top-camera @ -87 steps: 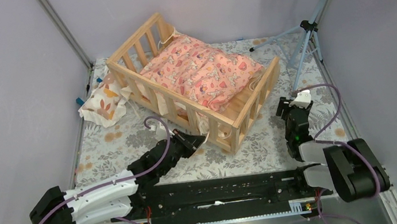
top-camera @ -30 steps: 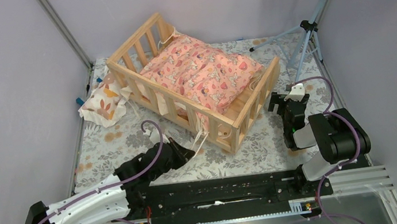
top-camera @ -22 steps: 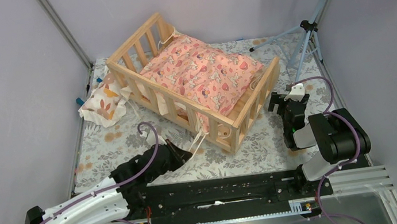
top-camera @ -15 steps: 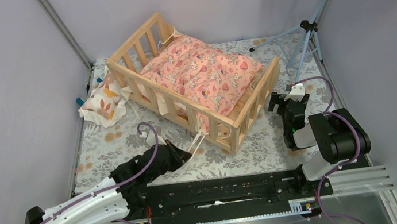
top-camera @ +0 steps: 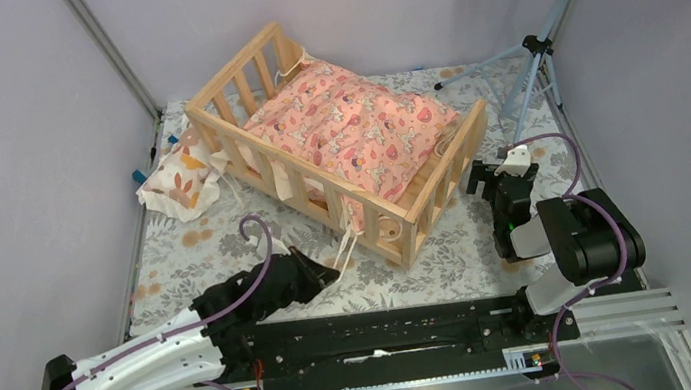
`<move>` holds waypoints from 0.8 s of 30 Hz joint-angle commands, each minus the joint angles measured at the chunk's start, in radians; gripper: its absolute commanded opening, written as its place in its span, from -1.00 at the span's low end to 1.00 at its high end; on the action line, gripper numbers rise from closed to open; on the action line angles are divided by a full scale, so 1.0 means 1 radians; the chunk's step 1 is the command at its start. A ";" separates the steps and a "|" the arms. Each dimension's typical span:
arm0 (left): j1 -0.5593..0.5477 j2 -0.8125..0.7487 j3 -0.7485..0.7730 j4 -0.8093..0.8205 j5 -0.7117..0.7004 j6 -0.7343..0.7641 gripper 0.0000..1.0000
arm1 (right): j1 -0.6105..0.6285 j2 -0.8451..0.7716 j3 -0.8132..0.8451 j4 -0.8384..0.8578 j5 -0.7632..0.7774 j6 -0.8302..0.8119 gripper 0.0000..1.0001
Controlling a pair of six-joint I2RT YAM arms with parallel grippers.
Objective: Set up the pet bed
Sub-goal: Cross the ropes on the bed frame.
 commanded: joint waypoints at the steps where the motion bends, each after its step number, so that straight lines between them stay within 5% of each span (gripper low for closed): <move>1: -0.033 -0.002 0.069 -0.033 0.020 -0.081 -0.86 | -0.004 -0.001 0.023 0.031 0.027 -0.001 0.99; 17: -0.133 0.017 0.041 -0.195 0.036 -0.132 -0.35 | -0.004 0.000 0.022 0.031 0.026 0.000 0.99; 24: -0.175 -0.050 0.152 -0.372 -0.129 -0.083 -0.10 | -0.004 -0.001 0.023 0.028 0.026 0.001 0.99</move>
